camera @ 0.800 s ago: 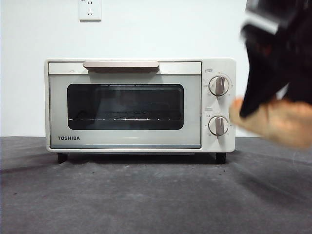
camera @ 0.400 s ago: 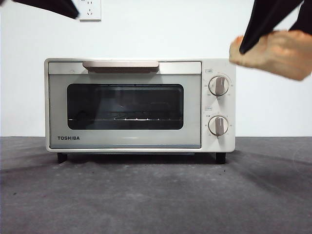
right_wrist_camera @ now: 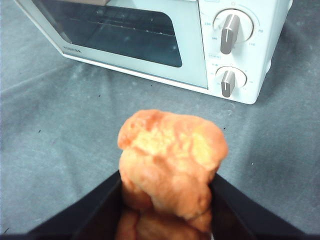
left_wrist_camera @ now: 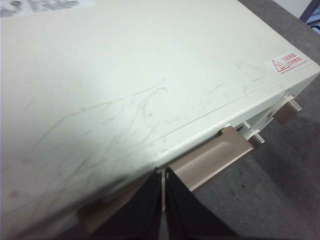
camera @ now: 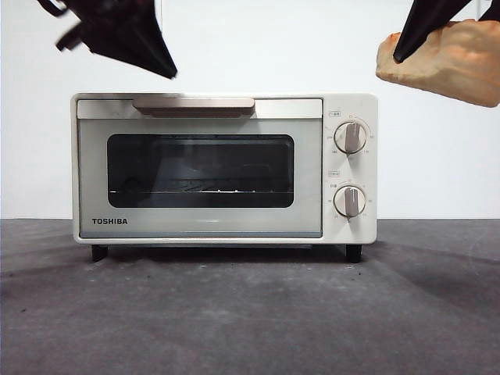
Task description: The left arm flap open the oven, the right arm pick bread and place it into oven, the left arm flap close the oven
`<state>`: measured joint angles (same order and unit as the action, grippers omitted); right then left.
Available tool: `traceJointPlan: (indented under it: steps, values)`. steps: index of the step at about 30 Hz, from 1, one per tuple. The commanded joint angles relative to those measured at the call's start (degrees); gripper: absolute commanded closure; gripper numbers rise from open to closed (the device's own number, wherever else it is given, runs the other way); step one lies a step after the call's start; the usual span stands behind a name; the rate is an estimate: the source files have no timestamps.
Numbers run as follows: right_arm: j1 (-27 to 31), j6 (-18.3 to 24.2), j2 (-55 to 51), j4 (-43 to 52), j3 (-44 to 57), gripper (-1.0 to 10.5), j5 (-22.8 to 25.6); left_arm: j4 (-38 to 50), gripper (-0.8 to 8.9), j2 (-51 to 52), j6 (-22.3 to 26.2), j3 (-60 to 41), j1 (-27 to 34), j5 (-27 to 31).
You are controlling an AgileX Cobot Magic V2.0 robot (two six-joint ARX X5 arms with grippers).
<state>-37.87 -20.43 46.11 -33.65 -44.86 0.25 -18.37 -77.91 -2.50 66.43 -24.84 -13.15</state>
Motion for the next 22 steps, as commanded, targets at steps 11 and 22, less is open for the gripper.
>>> traceJointPlan:
  steps: [11, 22]
  values:
    - [-0.5, 0.3, 0.2, 0.2, -1.0, 7.3, 0.3, 3.0, 7.98, -5.3, 2.1, 1.4, -2.1, 2.4]
    - [-0.5, 0.5, 0.2, 0.2, -1.0, 7.3, 0.3, -5.5, 7.98, -6.1, 2.1, 1.4, -4.9, 2.4]
